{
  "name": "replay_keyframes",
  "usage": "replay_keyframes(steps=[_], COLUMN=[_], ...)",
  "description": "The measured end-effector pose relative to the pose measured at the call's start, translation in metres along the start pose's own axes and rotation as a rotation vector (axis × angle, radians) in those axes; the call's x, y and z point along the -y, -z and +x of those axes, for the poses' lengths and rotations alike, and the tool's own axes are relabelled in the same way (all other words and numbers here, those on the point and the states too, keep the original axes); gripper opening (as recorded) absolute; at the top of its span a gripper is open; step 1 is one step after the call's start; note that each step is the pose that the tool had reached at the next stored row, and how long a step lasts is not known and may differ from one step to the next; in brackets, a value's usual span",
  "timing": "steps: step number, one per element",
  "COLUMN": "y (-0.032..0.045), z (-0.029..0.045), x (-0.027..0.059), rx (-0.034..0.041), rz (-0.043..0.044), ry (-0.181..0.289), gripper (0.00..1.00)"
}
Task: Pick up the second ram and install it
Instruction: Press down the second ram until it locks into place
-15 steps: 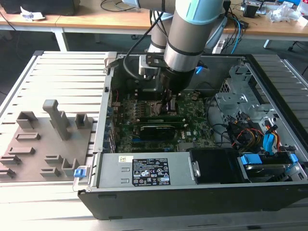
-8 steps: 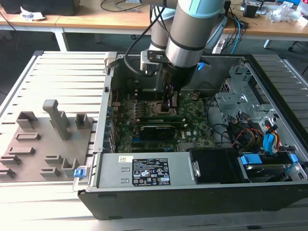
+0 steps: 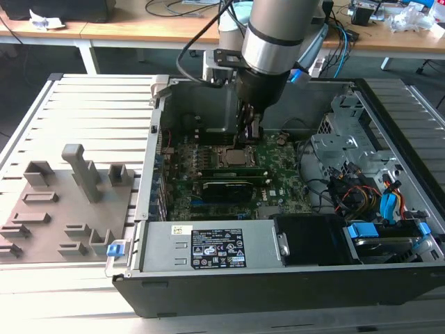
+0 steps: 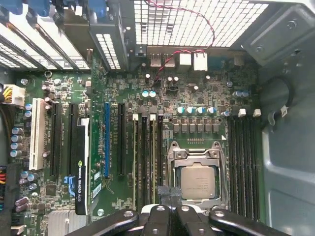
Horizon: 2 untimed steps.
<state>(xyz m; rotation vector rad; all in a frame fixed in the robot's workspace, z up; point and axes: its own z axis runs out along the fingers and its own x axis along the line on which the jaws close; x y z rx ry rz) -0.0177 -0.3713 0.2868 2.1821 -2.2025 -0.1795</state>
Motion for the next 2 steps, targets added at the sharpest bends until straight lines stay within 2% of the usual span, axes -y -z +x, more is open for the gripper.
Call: replay_keyframes(steps=[2], y=[0.0000], z=[0.0000], x=[0.0000], rx=[0.0000], rz=[0.0000], ry=[0.000], gripper=[0.11])
